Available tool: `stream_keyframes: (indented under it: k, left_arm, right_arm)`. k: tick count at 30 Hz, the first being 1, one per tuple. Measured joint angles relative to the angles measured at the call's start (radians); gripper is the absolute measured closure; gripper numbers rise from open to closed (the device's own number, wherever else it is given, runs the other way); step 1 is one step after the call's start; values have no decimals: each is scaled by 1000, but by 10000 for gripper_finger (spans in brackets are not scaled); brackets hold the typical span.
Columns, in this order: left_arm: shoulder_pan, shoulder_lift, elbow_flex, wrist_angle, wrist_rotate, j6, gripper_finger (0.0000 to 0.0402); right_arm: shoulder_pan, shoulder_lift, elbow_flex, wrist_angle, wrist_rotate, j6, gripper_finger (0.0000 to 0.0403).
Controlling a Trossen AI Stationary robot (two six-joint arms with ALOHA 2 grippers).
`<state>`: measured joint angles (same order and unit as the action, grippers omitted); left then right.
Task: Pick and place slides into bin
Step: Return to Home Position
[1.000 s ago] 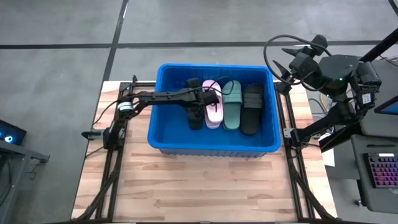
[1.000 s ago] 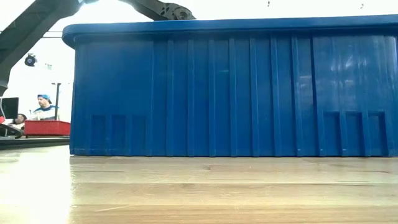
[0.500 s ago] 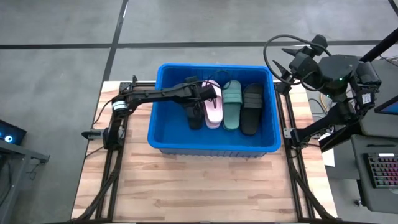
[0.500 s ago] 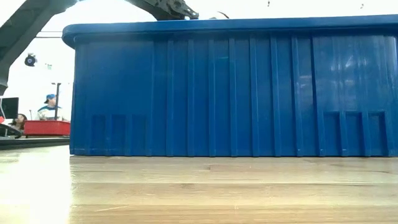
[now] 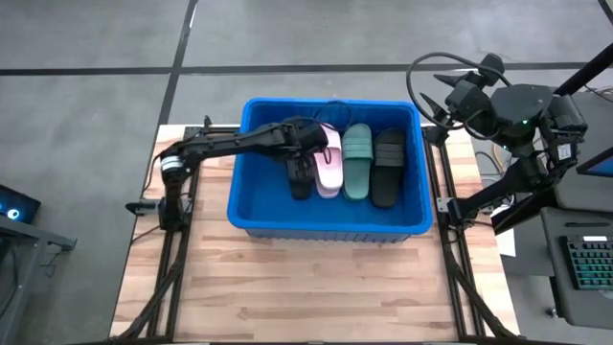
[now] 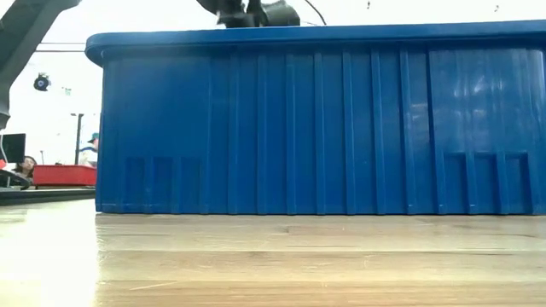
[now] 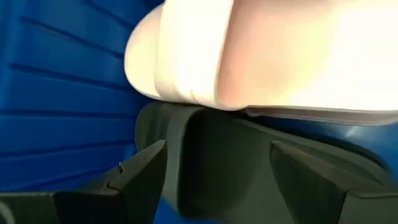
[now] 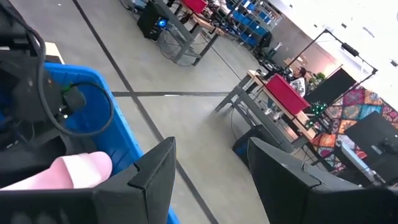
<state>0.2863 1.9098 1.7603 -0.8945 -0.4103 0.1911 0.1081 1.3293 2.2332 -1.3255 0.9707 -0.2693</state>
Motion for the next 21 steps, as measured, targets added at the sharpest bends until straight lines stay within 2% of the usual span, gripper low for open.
stream_keyframes:
  k: [4, 7, 9, 13, 15, 17, 21]
  left_arm:
    - [-2, -72, 1, 9, 39, 3, 136]
    - [0, -145, -2, 54, 121, 26, 140]
    - [8, -204, -2, 101, 244, 30, 148]
    - [27, -293, -8, 279, 626, 24, 179]
    - [29, -320, -13, 384, 768, 11, 200]
    - [28, -341, -14, 469, 826, -2, 225]
    - [28, -388, -17, 563, 824, -48, 291]
  right_arm:
    - [0, 0, 0, 0, 0, 4, 211]
    - [0, 0, 0, 0, 0, 7, 211]
    - [0, 0, 0, 0, 0, 7, 211]
    - [0, 0, -1, 0, 0, 8, 211]
    - [0, 0, -2, 0, 0, 18, 211]
    - [0, 0, -3, -1, 0, 36, 211]
    - [0, 0, -3, -1, -1, 66, 211]
